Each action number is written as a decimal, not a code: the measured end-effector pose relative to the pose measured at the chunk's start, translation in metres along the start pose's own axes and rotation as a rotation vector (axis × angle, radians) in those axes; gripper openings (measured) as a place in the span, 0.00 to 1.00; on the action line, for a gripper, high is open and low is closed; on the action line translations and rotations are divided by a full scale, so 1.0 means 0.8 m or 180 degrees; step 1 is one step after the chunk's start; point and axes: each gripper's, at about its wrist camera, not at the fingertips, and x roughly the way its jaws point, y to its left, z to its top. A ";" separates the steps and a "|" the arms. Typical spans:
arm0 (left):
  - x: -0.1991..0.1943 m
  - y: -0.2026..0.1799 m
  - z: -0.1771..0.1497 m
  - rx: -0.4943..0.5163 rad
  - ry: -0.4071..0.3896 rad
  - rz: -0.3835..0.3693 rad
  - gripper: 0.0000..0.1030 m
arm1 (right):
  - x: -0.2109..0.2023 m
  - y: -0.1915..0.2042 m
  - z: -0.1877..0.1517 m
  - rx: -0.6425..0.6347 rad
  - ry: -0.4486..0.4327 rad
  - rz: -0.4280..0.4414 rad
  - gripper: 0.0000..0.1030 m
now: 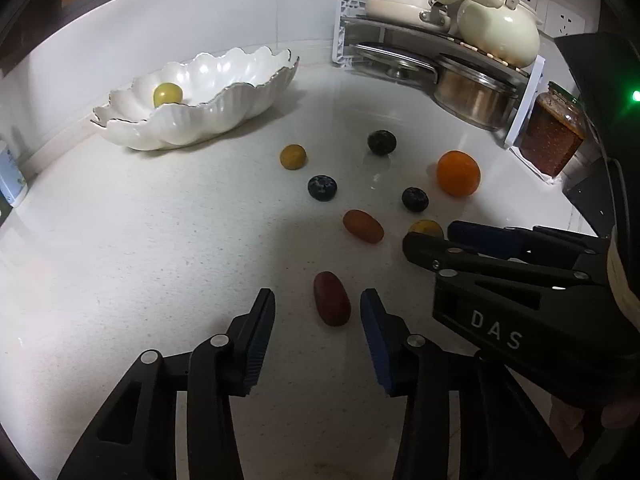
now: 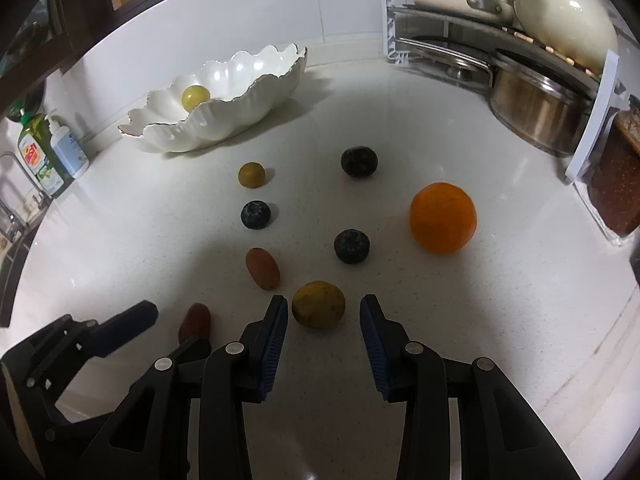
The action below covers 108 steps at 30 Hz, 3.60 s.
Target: Organize fruits
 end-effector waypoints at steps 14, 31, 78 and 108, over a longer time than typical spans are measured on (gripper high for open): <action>0.012 0.006 0.002 -0.0031 0.0084 -0.0090 0.18 | 0.009 0.003 0.001 0.0010 0.0034 -0.0009 0.29; -0.012 0.019 0.009 -0.0095 0.0012 -0.0105 0.17 | -0.004 0.005 -0.009 0.0112 -0.0005 0.0028 0.28; -0.134 0.094 0.128 0.0024 -0.0864 -0.0257 0.17 | -0.116 0.082 0.087 0.0287 -0.0760 -0.0124 0.28; -0.111 0.206 0.215 -0.0035 -0.0969 0.0056 0.17 | -0.067 0.158 0.207 0.0108 -0.0905 0.0004 0.28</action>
